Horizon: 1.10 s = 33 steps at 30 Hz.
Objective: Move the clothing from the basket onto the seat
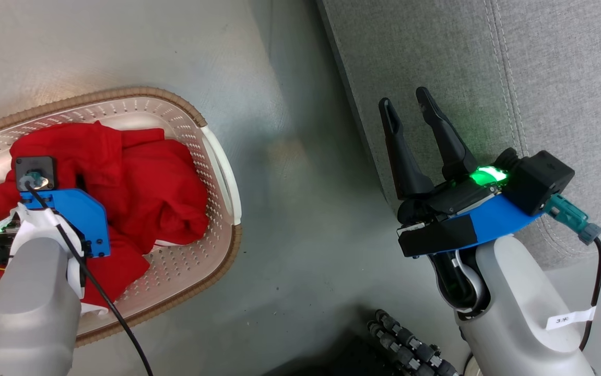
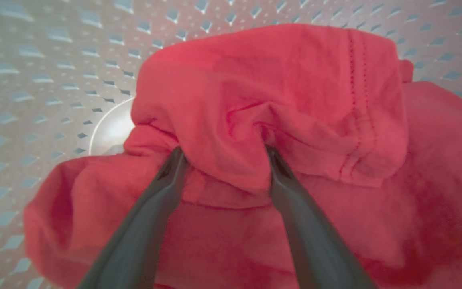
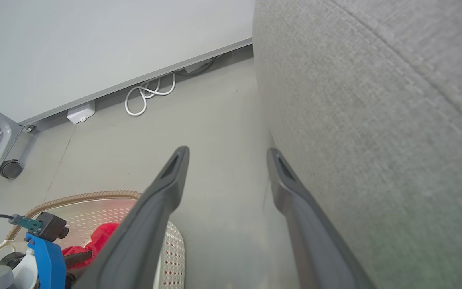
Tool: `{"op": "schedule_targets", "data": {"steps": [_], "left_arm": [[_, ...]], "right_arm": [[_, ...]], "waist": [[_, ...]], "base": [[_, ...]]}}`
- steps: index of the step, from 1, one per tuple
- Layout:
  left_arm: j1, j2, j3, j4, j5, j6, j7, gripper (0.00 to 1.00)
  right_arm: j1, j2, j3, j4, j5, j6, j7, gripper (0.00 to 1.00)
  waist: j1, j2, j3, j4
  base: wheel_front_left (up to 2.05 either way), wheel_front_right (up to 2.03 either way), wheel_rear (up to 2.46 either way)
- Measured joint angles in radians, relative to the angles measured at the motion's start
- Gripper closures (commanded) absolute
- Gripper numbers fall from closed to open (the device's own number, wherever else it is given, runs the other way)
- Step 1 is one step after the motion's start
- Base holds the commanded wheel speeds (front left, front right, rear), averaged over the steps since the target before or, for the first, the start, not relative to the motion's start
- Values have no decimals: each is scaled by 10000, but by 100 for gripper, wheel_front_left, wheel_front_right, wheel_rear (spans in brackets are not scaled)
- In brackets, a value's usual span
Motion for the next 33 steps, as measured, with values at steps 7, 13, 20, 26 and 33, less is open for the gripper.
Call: {"op": "schedule_targets", "data": {"steps": [7, 13, 20, 26, 33], "left_arm": [[69, 52, 69, -130, -290, -104, 301, 41], [130, 94, -4, -374, -353, -249, 489, 100], [100, 150, -46, -330, -472, -274, 593, 100], [-21, 151, -96, -169, -569, -293, 606, 100], [-105, -65, -224, 184, -662, -430, 343, 100]], "right_arm": [[-4, 0, -36, -61, 33, 0, 0, 0], [-3, 0, -111, -61, -12, 0, 0, 0], [-6, 0, -86, -84, -12, 0, 0, 0], [-18, 0, -69, -73, -13, 0, 0, 0], [-79, 2, -69, 127, -278, 0, 0, 0]], "waist": [[0, 0, 103, -41], [0, 0, 99, -10], [0, 0, 119, -46], [0, 0, 112, -44], [0, 0, -260, 98]], "base": [[0, 0, 0], [0, 0, 0], [0, 0, 0], [0, 0, 0], [0, 0, 0]]}}
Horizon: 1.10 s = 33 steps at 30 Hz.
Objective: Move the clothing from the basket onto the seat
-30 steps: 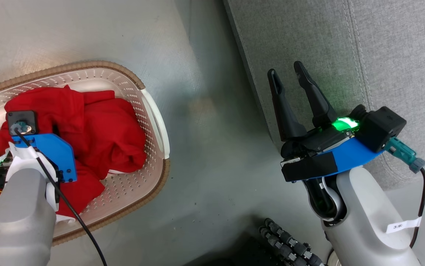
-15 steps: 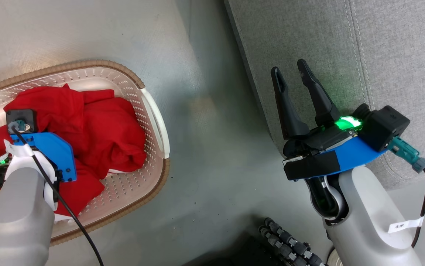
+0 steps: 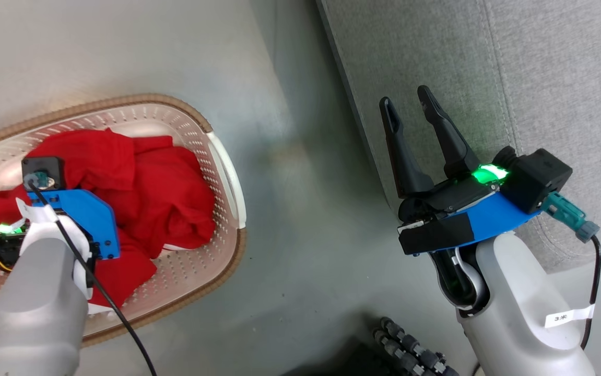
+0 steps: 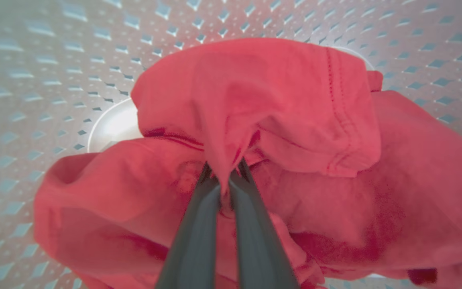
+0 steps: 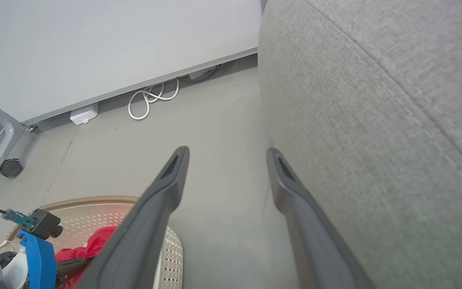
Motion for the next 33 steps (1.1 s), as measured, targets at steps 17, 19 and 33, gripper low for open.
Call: {"op": "schedule_targets", "data": {"steps": [17, 19, 33], "left_arm": [[872, -1626, -786, 1342, -140, -1068, -1948, 100], [1073, -1795, -911, 1473, -142, -1189, -2383, 100], [2019, -2217, -2109, 316, -819, -1716, -3300, 100]], "right_arm": [[693, 13, -443, 1459, -1457, 0, -12, 0], [857, 12, -476, 1634, -1551, 0, -2, 0], [2131, 8, -512, 1847, -1582, 0, 594, 0]], "waist": [[-1, 0, -3420, 1209], [-2, 0, -3921, 1425], [-3, 1, -7030, 2824]], "base": [[0, 0, 0], [0, 0, 0], [0, 0, 0]]}}
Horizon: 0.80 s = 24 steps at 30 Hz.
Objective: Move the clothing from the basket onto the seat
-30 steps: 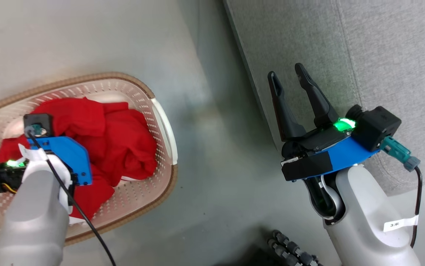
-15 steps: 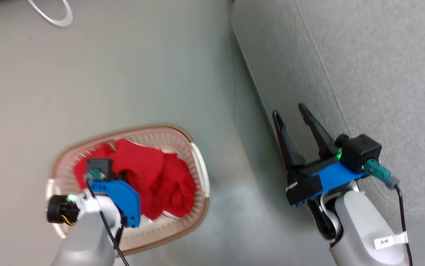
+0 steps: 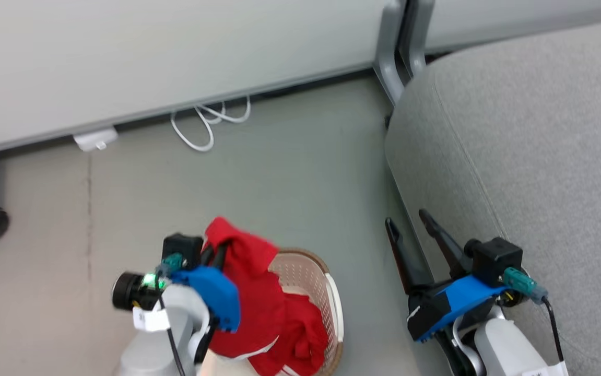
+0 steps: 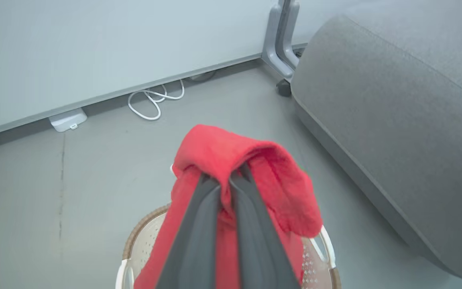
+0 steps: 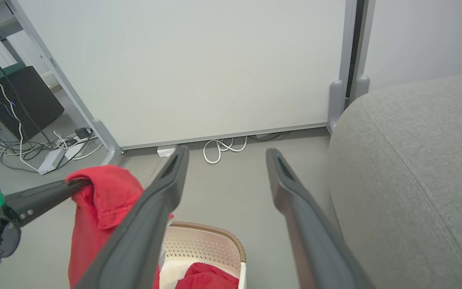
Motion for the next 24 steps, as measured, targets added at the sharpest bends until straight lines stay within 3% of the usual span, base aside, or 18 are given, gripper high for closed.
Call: {"op": "schedule_targets", "data": {"steps": [9, 24], "left_arm": [[-184, -29, -1083, -1185, -1151, -23, 370, 100], [-684, -31, -1975, -2140, -1923, 123, 407, 100]], "right_arm": [[598, 0, 79, -343, 0, 0, 426, 0], [1053, 0, 107, -623, 15, 0, 702, 0]], "waist": [[0, 0, -1347, 533], [2, 0, -1918, 611]], "base": [[0, 0, 0], [0, 0, 0]]}}
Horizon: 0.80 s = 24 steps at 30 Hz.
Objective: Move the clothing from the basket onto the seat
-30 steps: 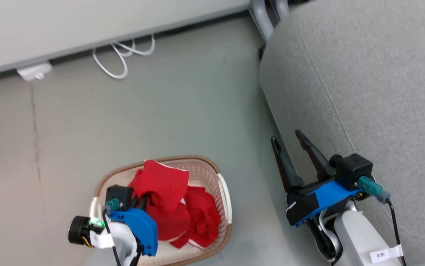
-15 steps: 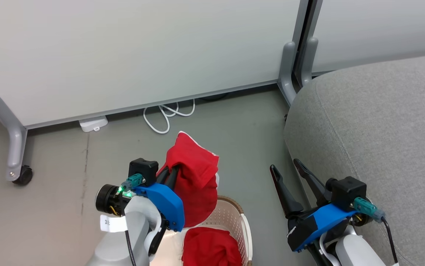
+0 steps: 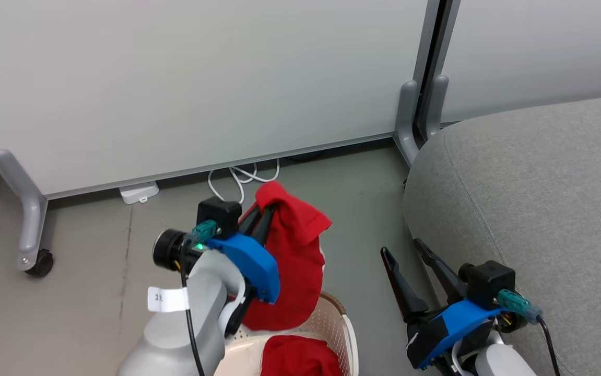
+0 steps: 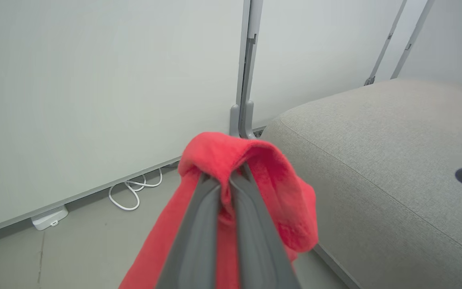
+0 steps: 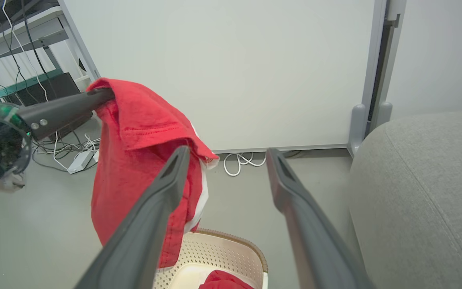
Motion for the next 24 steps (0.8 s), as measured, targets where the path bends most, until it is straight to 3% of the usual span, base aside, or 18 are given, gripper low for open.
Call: {"op": "schedule_targets", "data": {"steps": [24], "left_arm": [[-906, 0, -1540, -1283, -1317, 533, 336, 100]], "right_arm": [[30, 0, 224, -84, -94, 0, 337, 0]], "waist": [[1, 0, -314, 46]], "base": [[0, 0, 0]]}}
